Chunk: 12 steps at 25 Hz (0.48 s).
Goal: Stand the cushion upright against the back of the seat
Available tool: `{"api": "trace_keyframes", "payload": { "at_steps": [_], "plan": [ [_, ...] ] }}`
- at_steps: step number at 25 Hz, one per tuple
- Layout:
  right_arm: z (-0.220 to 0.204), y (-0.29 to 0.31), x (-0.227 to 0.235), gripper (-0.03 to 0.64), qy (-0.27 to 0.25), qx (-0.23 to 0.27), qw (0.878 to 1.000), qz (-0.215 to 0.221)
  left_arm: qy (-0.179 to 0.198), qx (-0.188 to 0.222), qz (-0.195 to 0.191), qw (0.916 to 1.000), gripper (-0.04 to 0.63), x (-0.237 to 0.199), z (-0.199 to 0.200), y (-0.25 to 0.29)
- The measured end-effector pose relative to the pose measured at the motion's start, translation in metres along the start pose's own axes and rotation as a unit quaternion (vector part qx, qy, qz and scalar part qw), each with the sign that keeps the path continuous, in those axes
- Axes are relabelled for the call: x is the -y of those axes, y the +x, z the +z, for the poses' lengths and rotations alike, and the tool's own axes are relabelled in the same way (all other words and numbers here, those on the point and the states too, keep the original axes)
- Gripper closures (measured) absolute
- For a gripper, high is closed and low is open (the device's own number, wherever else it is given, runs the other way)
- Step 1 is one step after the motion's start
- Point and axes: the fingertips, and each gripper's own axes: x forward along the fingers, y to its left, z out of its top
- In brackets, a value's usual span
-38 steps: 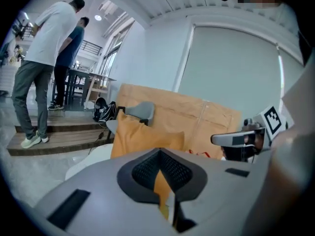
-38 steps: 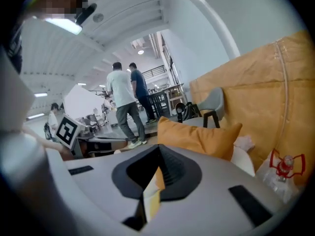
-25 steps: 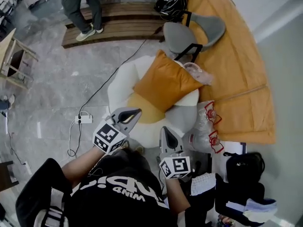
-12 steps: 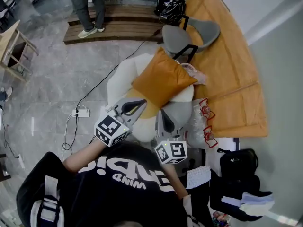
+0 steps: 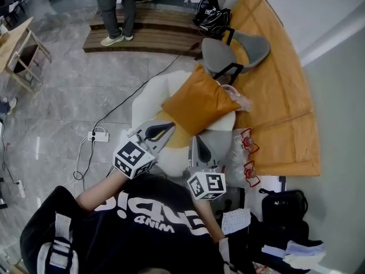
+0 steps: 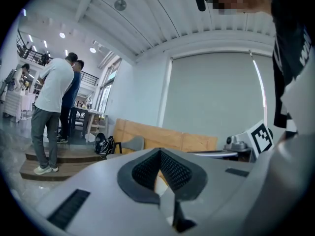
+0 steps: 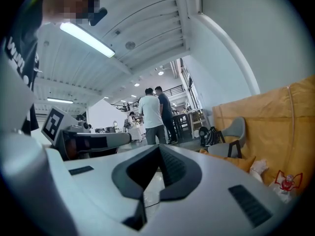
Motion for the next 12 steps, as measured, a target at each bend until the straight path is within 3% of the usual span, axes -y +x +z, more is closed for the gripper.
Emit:
{"api": "trace_keyframes", "payload": {
  "at_steps": [12],
  "plan": [
    [-0.0045, 0.0034, -0.0047, 0.595, 0.002, -0.009, 1.0, -0.002, -0.007, -0.004, 0.003, 1.0, 0.588, -0.0101, -0.0019, -0.0038]
  ]
}}
